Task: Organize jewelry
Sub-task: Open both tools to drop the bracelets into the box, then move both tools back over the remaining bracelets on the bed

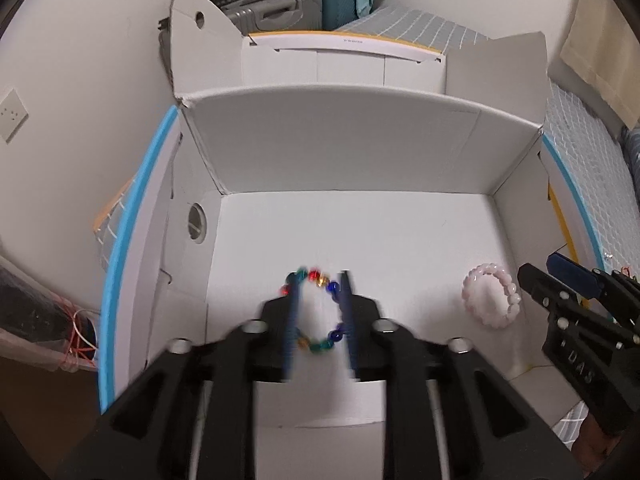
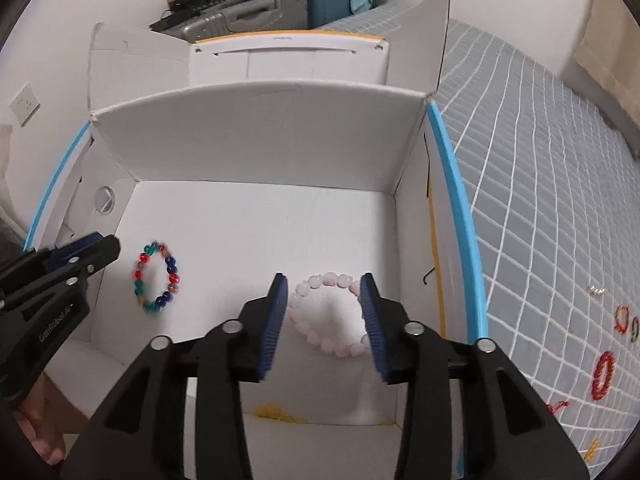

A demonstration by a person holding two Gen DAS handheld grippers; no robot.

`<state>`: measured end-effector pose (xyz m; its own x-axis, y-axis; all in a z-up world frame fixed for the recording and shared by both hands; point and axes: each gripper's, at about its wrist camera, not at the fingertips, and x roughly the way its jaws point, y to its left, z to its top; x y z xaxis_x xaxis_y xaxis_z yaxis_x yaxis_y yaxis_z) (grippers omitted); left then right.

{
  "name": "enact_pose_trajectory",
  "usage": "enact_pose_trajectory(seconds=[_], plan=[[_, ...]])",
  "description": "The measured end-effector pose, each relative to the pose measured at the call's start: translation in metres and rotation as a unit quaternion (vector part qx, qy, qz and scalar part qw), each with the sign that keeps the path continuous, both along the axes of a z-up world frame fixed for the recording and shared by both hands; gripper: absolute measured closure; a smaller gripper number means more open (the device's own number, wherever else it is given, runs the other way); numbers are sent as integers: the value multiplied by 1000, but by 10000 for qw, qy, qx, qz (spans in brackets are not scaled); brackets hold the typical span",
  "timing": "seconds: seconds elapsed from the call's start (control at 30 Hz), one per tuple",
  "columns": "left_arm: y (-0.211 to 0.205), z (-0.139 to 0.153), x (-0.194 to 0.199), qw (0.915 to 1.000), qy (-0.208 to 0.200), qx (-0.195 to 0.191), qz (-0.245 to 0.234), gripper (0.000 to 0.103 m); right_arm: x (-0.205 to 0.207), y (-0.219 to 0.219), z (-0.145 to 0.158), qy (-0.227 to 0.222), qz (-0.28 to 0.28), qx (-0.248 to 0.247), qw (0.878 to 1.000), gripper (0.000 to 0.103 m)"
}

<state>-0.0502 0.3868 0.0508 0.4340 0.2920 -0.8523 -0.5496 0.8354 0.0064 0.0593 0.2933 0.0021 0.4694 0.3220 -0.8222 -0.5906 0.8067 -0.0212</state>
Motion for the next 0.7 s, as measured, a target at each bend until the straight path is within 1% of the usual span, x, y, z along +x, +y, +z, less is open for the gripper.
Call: enact_pose_trajectory(seconds=[0.03, 0.07, 0.1, 0.13, 0.17, 0.23, 0.27, 0.3, 0.33, 0.4, 0.47, 0.63, 0.7], plan=[[-1, 4, -2, 10000, -57, 24, 19, 62, -3, -2, 5, -127, 1, 20, 9999, 51], [-3, 9, -5, 9999, -138, 37, 29, 59, -9, -6, 13, -293, 21, 116, 9995, 37], [-3, 12, -6, 9998, -180, 53, 40, 52, -12, -9, 19, -379, 39, 202, 9991, 29], [-4, 17, -8, 9997, -229, 87, 72, 44, -15, -14, 27, -488, 44, 291, 9984, 27], [-4, 22, -11, 9994, -304, 117, 91, 40, -17, -17, 32, -565, 37, 322, 9979, 23], [-7, 29, -14, 9989, -436, 150, 66, 29, -18, -23, 44, -736, 3, 403, 9965, 17], [-9, 33, -15, 9987, -485, 159, 47, 27, -19, -30, 50, -879, -74, 467, 9950, 13], [-10, 35, -15, 9985, -511, 168, 27, 24, -21, -35, 55, -998, -119, 511, 9936, 11], [-13, 38, -15, 9984, -533, 201, -7, 19, -21, -41, 59, -1097, -147, 537, 9924, 10], [-18, 43, -16, 9977, -614, 278, -25, 13, -21, -49, 65, -1171, -180, 554, 9914, 9], [-27, 48, -14, 9969, -704, 329, -126, 12, -19, -59, 68, -1213, -206, 534, 9910, 8], [-49, 57, -5, 9955, -830, 316, -325, 6, -8, -86, 75, -1385, -357, 438, 9888, 8], [-59, 60, 0, 9946, -885, 389, -371, 6, -1, -100, 76, -1389, -466, 429, 9883, 7]])
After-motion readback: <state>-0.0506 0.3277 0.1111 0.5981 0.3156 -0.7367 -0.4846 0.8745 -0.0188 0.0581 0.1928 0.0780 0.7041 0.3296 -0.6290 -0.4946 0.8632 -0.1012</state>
